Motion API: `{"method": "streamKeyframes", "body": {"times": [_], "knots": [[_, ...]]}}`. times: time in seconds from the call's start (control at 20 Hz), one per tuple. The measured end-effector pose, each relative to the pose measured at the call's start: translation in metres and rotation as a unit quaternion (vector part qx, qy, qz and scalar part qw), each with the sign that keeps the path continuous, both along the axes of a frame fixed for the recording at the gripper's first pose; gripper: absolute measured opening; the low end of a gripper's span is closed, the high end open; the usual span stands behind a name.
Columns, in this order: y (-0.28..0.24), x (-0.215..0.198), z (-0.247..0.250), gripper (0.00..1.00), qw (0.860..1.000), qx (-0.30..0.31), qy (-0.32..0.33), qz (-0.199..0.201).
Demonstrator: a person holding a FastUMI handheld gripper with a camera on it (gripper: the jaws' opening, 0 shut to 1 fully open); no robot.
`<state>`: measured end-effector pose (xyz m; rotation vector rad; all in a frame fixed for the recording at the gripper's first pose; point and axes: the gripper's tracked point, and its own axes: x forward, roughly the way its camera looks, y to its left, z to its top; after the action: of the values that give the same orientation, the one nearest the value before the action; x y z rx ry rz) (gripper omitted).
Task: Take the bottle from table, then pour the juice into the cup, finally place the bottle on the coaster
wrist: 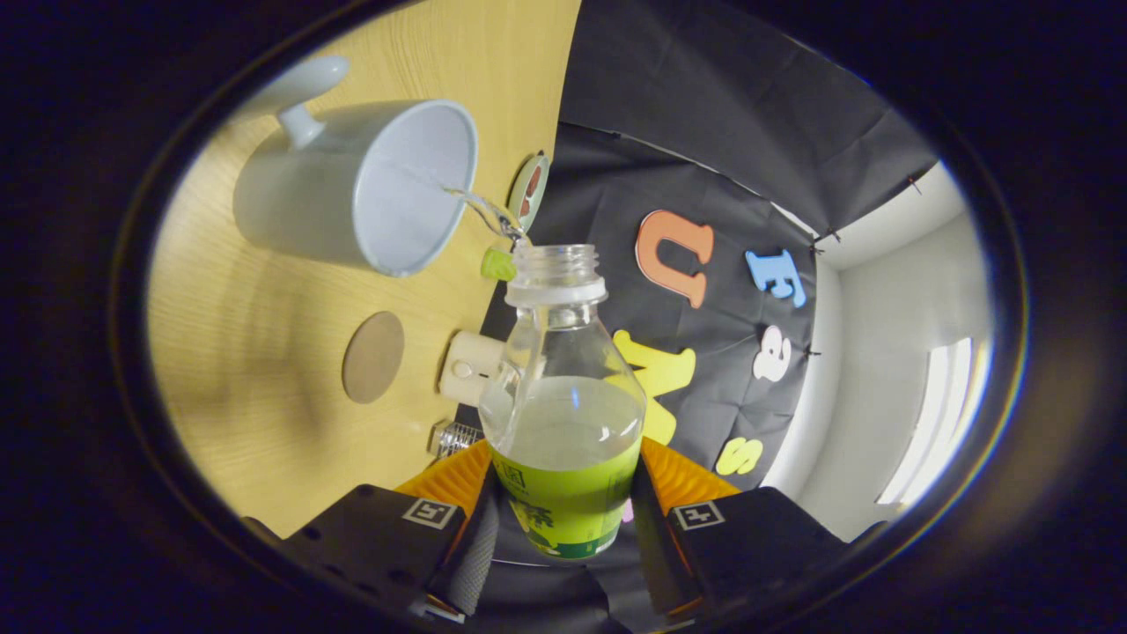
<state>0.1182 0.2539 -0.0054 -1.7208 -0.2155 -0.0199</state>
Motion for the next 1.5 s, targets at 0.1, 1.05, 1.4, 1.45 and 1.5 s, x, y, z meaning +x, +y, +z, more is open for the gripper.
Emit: {"method": "streamKeyframes", "body": {"times": [0.1, 1.05, 1.4, 1.45, 1.5], "knots": [[0.000, -0.002, 0.002, 0.75, 1.000, -0.003, -0.003, 0.000], [0.001, -0.010, 0.016, 0.75, 0.999, -0.042, -0.014, 0.002], [-0.001, -0.007, 0.027, 0.75, 0.998, -0.057, -0.018, 0.000], [-0.001, -0.009, 0.031, 0.75, 0.998, -0.058, -0.020, -0.001], [-0.002, -0.008, 0.034, 0.75, 0.998, -0.061, -0.023, -0.001]]}}
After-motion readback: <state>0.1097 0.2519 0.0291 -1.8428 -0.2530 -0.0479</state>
